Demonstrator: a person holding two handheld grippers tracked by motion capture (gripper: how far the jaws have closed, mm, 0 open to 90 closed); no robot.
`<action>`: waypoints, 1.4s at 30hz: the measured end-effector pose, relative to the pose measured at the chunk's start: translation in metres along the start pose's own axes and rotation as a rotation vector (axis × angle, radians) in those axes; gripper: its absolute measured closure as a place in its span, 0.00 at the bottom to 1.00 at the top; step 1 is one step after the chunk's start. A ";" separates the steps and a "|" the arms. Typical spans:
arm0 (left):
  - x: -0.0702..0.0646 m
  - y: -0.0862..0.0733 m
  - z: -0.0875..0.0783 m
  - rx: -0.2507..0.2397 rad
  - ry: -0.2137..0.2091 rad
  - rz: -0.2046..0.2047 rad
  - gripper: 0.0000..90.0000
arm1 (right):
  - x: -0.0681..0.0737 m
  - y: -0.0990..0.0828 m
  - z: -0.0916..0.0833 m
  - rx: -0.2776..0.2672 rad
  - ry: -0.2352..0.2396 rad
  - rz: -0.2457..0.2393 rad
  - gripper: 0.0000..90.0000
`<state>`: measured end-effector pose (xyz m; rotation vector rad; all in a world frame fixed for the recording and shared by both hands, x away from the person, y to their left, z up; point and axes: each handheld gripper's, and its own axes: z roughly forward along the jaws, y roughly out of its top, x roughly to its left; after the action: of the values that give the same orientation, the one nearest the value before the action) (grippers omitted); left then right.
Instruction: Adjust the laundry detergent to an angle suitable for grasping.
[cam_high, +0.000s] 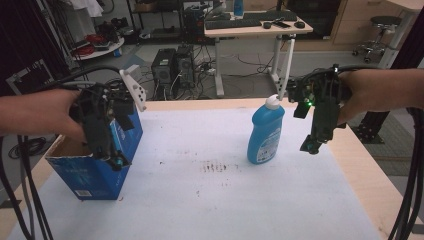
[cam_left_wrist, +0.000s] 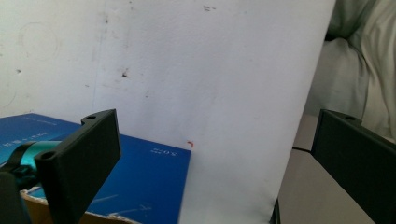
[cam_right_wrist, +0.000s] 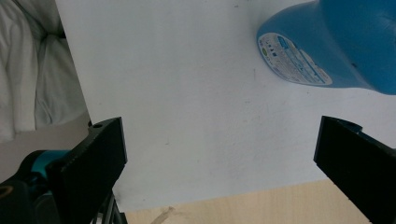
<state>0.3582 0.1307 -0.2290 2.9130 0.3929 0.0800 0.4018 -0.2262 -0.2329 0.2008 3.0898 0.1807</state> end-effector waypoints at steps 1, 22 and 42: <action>0.003 0.001 0.001 -0.010 0.001 -0.015 0.02 | 0.001 -0.001 0.000 -0.003 0.001 0.007 0.02; 0.035 0.028 0.032 -0.184 0.088 -0.244 0.02 | 0.002 -0.015 0.016 -0.023 0.023 0.018 0.02; 0.043 0.048 0.072 -0.482 0.136 -0.377 0.02 | -0.001 -0.021 0.027 -0.039 0.029 0.019 0.02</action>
<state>0.4179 0.0831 -0.2880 2.3260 0.8110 0.2737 0.4012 -0.2436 -0.2625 0.2283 3.1109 0.2468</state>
